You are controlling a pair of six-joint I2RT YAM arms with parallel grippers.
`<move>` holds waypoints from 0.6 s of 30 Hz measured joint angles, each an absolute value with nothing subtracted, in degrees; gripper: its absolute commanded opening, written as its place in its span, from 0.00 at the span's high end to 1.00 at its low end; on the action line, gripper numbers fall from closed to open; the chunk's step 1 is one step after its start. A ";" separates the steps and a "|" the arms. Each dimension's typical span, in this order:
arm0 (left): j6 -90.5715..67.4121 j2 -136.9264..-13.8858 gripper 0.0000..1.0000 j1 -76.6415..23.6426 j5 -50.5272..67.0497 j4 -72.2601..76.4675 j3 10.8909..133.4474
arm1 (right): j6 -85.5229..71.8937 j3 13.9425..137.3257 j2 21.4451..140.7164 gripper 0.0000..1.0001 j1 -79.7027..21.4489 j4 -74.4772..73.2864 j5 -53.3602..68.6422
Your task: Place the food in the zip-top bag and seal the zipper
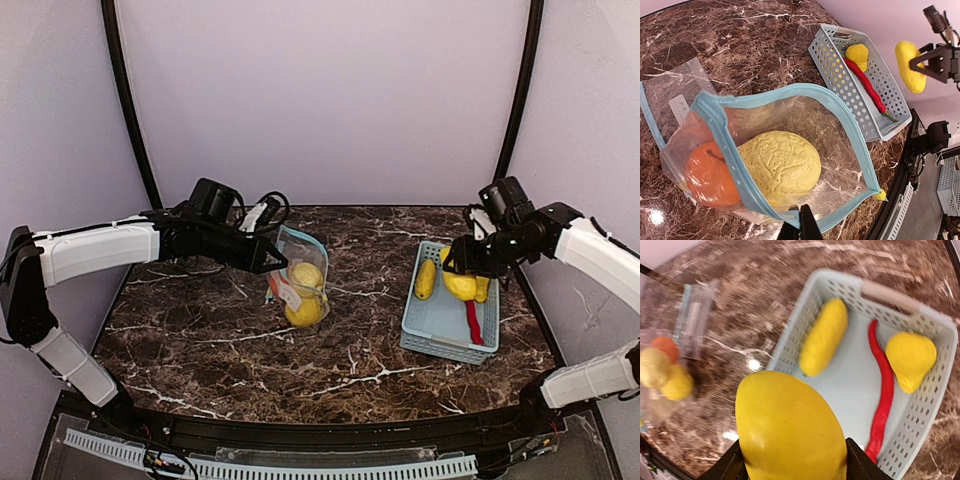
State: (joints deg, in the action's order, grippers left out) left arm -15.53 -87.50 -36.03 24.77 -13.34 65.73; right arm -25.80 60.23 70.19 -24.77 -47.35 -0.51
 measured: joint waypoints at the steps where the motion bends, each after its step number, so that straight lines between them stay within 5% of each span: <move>1: -15.40 -87.50 0.99 -36.18 25.02 -13.34 65.73 | -25.65 61.80 68.14 0.46 -24.84 -46.35 1.30; 8: -14.76 -87.50 0.99 -37.10 27.24 -12.40 65.73 | -27.07 64.12 63.20 0.47 -30.83 -39.33 10.72; 18: -14.24 -87.50 0.99 -37.80 28.40 -11.81 65.73 | -32.10 66.13 72.42 0.48 -48.25 -26.35 11.55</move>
State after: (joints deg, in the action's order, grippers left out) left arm -14.24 -87.50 -37.80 28.40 -11.81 65.73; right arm -32.10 66.13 72.42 -48.25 -26.35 11.55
